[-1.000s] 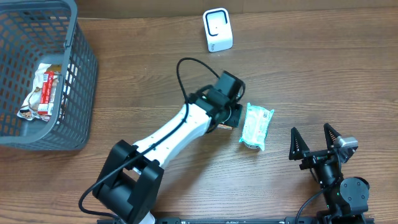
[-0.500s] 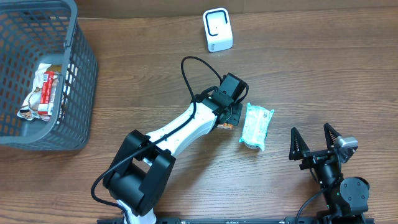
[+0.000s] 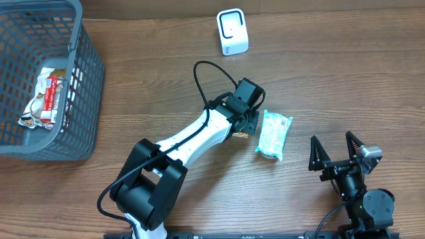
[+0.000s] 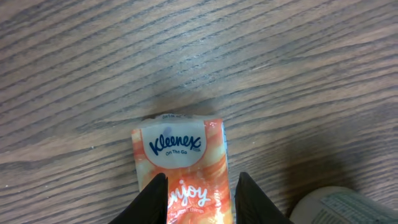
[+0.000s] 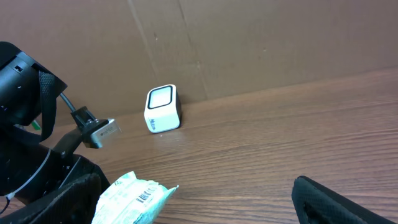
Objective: Scan the item barcode
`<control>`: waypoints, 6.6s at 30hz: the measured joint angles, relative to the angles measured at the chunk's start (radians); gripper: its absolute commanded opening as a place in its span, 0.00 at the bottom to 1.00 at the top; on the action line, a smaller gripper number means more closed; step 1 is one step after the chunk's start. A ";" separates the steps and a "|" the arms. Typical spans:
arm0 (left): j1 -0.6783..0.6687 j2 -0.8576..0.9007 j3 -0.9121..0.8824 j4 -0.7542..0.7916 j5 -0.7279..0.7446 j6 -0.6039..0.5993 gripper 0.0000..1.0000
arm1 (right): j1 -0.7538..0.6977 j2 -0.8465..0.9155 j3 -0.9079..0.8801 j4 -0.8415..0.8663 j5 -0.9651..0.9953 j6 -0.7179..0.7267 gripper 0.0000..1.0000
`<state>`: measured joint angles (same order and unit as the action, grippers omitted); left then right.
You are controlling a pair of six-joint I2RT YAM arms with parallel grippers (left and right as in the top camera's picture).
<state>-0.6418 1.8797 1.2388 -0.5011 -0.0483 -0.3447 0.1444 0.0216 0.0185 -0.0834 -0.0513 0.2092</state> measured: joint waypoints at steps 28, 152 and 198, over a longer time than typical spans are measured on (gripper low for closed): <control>-0.035 0.000 -0.017 0.035 -0.002 -0.019 0.27 | 0.000 0.000 0.000 0.000 0.000 -0.001 1.00; 0.440 0.003 -0.322 0.384 0.905 -0.023 0.11 | 0.000 0.000 0.000 0.000 0.000 0.000 1.00; 0.175 -0.188 -0.268 0.132 0.230 0.063 0.97 | 0.000 0.000 0.000 0.000 0.000 0.000 1.00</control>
<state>-0.4667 1.6913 0.9707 -0.3695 0.1814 -0.2813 0.1444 0.0216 0.0185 -0.0837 -0.0517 0.2092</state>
